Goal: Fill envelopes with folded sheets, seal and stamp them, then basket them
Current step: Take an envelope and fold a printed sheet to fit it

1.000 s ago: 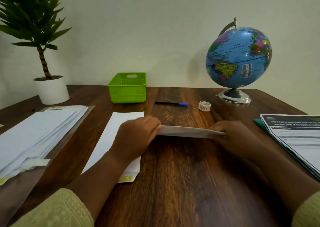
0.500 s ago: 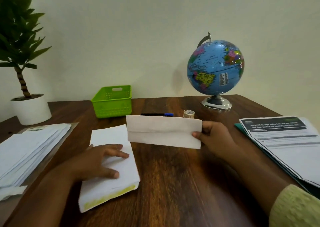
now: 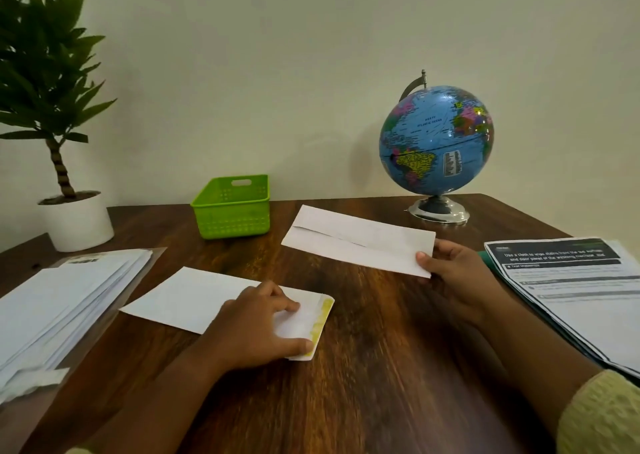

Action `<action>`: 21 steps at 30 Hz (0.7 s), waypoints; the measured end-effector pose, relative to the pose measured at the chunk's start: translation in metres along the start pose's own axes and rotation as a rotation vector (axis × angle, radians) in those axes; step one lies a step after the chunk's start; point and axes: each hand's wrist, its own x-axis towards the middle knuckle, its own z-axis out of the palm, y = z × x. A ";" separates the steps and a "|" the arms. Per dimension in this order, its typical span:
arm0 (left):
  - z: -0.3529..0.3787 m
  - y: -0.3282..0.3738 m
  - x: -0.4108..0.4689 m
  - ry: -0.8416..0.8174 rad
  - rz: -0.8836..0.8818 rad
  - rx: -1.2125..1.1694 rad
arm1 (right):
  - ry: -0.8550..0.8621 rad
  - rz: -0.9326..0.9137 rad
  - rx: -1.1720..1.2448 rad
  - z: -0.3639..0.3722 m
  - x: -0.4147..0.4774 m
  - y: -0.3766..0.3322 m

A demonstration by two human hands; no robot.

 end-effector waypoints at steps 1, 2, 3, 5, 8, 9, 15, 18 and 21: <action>0.001 0.001 0.001 -0.035 -0.007 -0.002 | -0.004 0.027 0.035 0.000 0.002 0.000; 0.002 0.002 0.002 -0.037 -0.015 -0.013 | -0.003 0.046 0.058 0.000 0.003 0.000; 0.003 0.003 0.005 -0.027 -0.023 -0.033 | 0.002 0.059 0.072 0.000 0.003 0.000; 0.006 0.003 0.008 0.003 -0.058 -0.049 | 0.018 0.071 0.091 0.000 0.004 0.000; 0.007 0.000 0.009 0.058 -0.226 0.087 | 0.036 0.082 0.058 -0.002 0.005 0.001; 0.007 -0.001 0.009 0.059 -0.285 0.137 | 0.038 0.083 0.027 -0.002 0.006 0.001; 0.013 0.001 0.010 0.252 -0.322 0.060 | 0.067 0.064 -0.284 -0.006 0.005 0.002; 0.009 0.006 0.010 0.320 -0.273 0.099 | 0.080 0.079 -0.362 -0.010 0.005 -0.002; 0.005 0.009 0.013 0.354 -0.251 0.133 | 0.099 0.095 -0.397 -0.014 0.005 -0.006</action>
